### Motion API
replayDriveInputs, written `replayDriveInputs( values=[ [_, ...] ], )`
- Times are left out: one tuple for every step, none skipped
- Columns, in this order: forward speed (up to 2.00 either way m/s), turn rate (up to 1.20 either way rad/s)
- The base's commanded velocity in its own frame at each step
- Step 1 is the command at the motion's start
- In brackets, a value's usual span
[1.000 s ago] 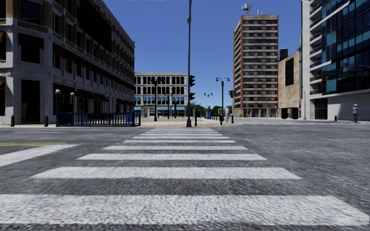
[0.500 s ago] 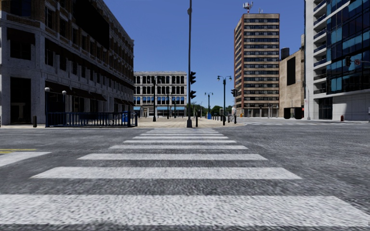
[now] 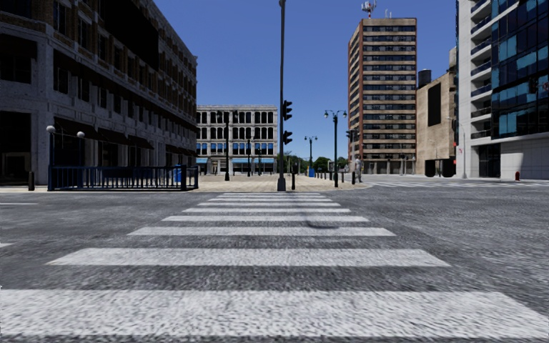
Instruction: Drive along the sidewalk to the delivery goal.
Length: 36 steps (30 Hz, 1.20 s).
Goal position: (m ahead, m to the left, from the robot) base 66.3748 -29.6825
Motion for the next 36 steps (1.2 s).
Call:
replayDriveInputs(
  values=[
    [2.0,0.0],
    [2.0,0.0],
    [2.0,0.0],
    [2.0,0.0],
    [2.0,0.0],
    [2.0,0.0],
    [2.0,0.0],
    [2.0,0.0],
    [2.0,0.0],
    [2.0,0.0],
    [2.0,0.0],
    [2.0,0.0],
    [2.0,0.0],
    [2.0,0.0],
    [2.0,0.0],
    [2.0,0.0],
    [2.0,0.0],
    [2.0,0.0],
    [2.0,0.0],
    [2.0,0.0],
    [2.0,0.0],
    [2.0,0.0],
    [2.0,0.0],
    [2.0,0.0],
    [2.0,0.0],
    [2.0,0.0],
    [2.0,0.0],
    [2.0,0.0],
    [2.0,0.0],
    [2.0,0.0],
    [2.0,0.0],
    [2.0,0.0],
    [2.0,0.0],
    [2.0,0.0],
    [2.0,0.0],
    [2.0,0.0]
  ],
)
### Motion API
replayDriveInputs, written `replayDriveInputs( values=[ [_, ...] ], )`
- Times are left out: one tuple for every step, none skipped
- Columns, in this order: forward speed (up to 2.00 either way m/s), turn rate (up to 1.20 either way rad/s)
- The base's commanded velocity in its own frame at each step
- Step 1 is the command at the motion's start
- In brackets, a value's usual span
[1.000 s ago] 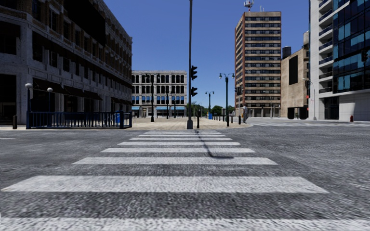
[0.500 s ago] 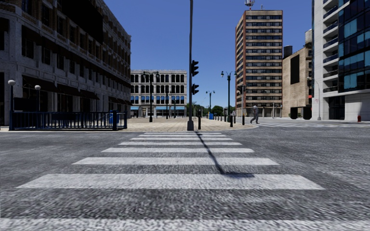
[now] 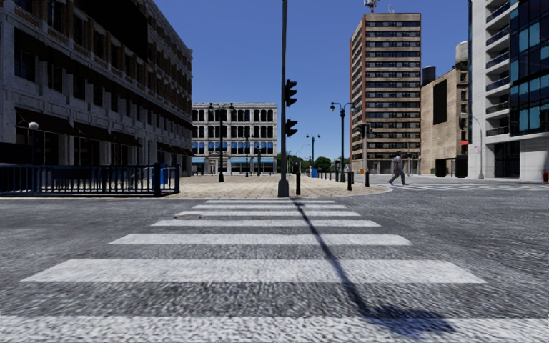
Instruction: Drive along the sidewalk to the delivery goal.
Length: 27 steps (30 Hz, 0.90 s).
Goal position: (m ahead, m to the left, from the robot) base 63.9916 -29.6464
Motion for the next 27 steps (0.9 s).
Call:
replayDriveInputs(
  values=[
    [2.0,0.0],
    [2.0,0.0],
    [2.0,0.0],
    [2.0,0.0],
    [2.0,0.0],
    [2.0,0.0],
    [2.0,0.0],
    [2.0,0.0],
    [2.0,0.0],
    [2.0,0.0],
    [2.0,0.0],
    [2.0,0.0],
    [2.0,0.0],
    [2.0,0.0],
    [2.0,0.0],
    [2.0,0.0],
    [2.0,0.0],
    [2.0,0.0],
    [2.0,0.0],
    [2.0,0.0],
    [2.0,0.0],
    [2.0,0.0],
    [2.0,0.0],
    [2.0,0.0],
    [2.0,0.0],
    [2.0,0.0],
    [2.0,0.0]
  ],
)
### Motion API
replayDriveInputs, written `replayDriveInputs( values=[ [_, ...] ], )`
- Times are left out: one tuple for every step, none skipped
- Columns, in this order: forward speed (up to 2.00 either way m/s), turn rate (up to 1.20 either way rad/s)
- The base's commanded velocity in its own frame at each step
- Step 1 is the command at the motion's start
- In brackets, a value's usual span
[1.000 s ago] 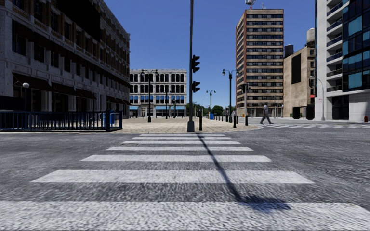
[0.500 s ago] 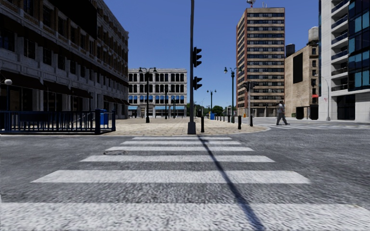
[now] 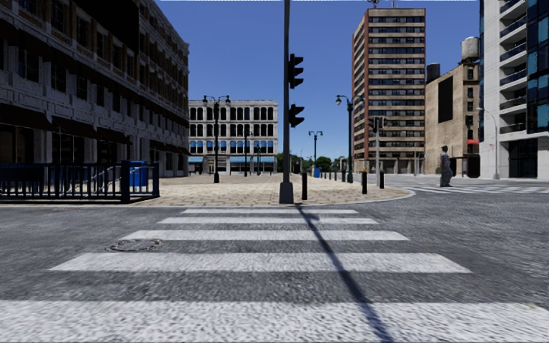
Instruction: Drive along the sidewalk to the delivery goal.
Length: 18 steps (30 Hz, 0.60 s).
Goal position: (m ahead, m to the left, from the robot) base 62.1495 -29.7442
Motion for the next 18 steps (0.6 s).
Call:
replayDriveInputs(
  values=[
    [2.0,0.0],
    [2.0,0.0],
    [2.0,0.0],
    [2.0,0.0],
    [2.0,0.0],
    [2.0,0.0],
    [2.0,0.0],
    [2.0,0.0],
    [2.0,0.0],
    [2.0,0.0],
    [2.0,0.0],
    [2.0,0.0],
    [2.0,0.0],
    [2.0,0.0],
    [2.0,0.0],
    [2.0,0.0],
    [2.0,0.0],
    [2.0,0.68]
  ],
)
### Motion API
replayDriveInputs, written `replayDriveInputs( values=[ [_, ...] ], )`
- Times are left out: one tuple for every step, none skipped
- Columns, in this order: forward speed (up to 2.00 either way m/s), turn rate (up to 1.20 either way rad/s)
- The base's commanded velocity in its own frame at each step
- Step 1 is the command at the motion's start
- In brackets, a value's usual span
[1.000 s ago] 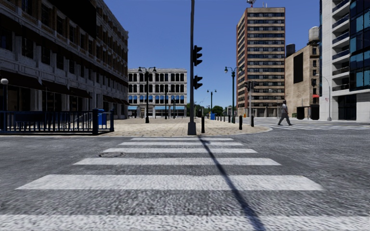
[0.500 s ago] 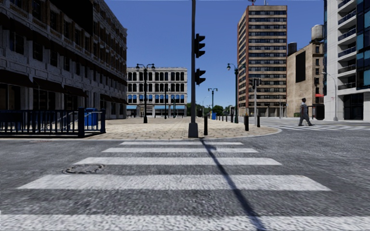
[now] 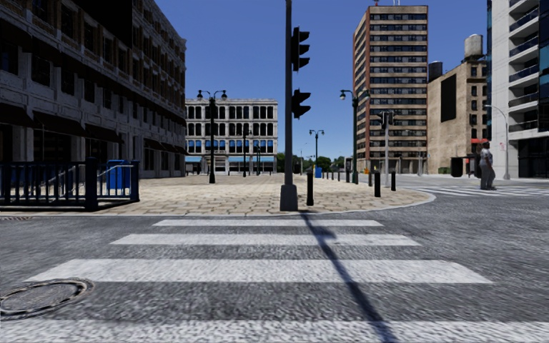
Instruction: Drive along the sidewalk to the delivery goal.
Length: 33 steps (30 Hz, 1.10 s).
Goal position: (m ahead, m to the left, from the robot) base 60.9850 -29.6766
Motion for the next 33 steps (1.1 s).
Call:
replayDriveInputs(
  values=[
    [2.0,0.68],
    [2.0,1.2],
    [2.0,1.2],
    [2.0,1.2],
    [2.0,0.3],
    [2.0,0.07],
    [2.0,0.0],
    [2.0,0.0],
    [2.0,0.0],
    [2.0,0.0],
    [2.0,0.0],
    [2.0,0.0],
    [2.0,0.0],
    [2.0,0.0],
    [2.0,0.0],
    [2.0,0.0],
    [2.0,0.0],
    [2.0,0.14],
    [2.0,0.37],
    [2.0,0.58],
    [2.0,0.78],
    [2.0,0.85],
    [2.0,0.85],
    [2.0,0.87],
    [2.0,0.87],
    [2.0,0.76],
    [2.0,0.51],
    [2.0,0.33],
    [2.0,0.15],
    [2.0,0.08],
    [2.0,0.06],
    [2.0,0.05],
    [2.0,0.05]
  ],
)
